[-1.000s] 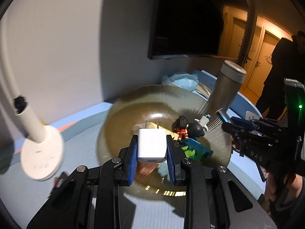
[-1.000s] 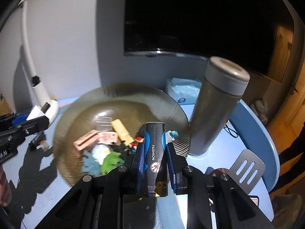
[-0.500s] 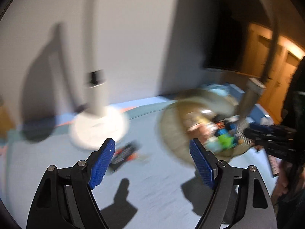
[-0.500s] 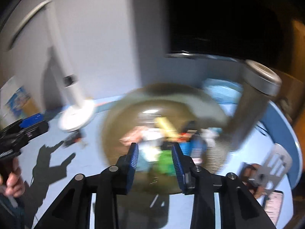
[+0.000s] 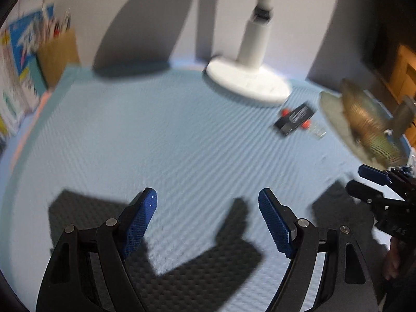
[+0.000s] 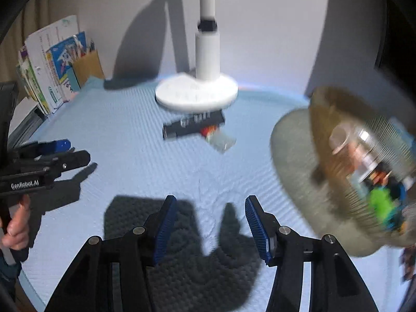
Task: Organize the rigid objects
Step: 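Move both open tools back from the bowl toward the remaining items, then grasp the black USB stick with the left tool while the right tool grasps the red lighter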
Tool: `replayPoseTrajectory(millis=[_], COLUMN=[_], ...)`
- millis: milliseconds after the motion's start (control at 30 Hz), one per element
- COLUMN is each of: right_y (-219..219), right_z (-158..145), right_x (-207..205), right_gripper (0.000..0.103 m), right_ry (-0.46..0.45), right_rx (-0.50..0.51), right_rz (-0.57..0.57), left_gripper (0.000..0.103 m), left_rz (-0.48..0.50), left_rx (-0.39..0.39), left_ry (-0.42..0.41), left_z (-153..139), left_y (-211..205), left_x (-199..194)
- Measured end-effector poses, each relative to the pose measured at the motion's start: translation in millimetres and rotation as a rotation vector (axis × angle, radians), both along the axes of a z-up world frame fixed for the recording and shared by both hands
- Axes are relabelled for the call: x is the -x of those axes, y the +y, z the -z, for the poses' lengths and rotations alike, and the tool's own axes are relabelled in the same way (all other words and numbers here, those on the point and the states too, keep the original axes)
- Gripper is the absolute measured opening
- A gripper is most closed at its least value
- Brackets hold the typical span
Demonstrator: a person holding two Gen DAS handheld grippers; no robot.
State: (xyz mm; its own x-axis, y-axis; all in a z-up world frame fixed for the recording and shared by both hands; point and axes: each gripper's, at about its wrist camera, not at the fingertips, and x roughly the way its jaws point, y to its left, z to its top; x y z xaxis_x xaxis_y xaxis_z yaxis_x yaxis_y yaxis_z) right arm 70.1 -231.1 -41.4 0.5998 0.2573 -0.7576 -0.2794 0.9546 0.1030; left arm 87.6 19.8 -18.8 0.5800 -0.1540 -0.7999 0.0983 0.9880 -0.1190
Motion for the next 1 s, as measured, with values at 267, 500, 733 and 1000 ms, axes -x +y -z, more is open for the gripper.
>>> replayPoseTrajectory(millis=[267,500,733,1000], right_y=[-7.5,-4.6,-3.1,-2.5], right_z=[7.0,6.2,8.7,-41.8], right_x=[-0.8,0.1,-4.2,-23.1], right_gripper=[0.066,0.066,0.069,0.069], right_ry=[-0.003,-0.001,0.035,0.089], right_rx=[-0.032,-0.01,-0.009,0.077], right_rz=[0.045,0.043,0.03,-0.036], left_gripper=[0.079,0.079,0.079,0.079], left_rz=[0.047,0.054,0.076,0.253], left_rx=[-0.064,-0.05,-0.064,-0.127], left_ry=[-0.076,-0.082,-0.033,-0.097], left_z=[-4.1,-5.7,-6.5,-63.2], left_y=[-17.4,-15.8,-20.7,-61.4], left_x=[7.6,11.2,6.1,-19.1])
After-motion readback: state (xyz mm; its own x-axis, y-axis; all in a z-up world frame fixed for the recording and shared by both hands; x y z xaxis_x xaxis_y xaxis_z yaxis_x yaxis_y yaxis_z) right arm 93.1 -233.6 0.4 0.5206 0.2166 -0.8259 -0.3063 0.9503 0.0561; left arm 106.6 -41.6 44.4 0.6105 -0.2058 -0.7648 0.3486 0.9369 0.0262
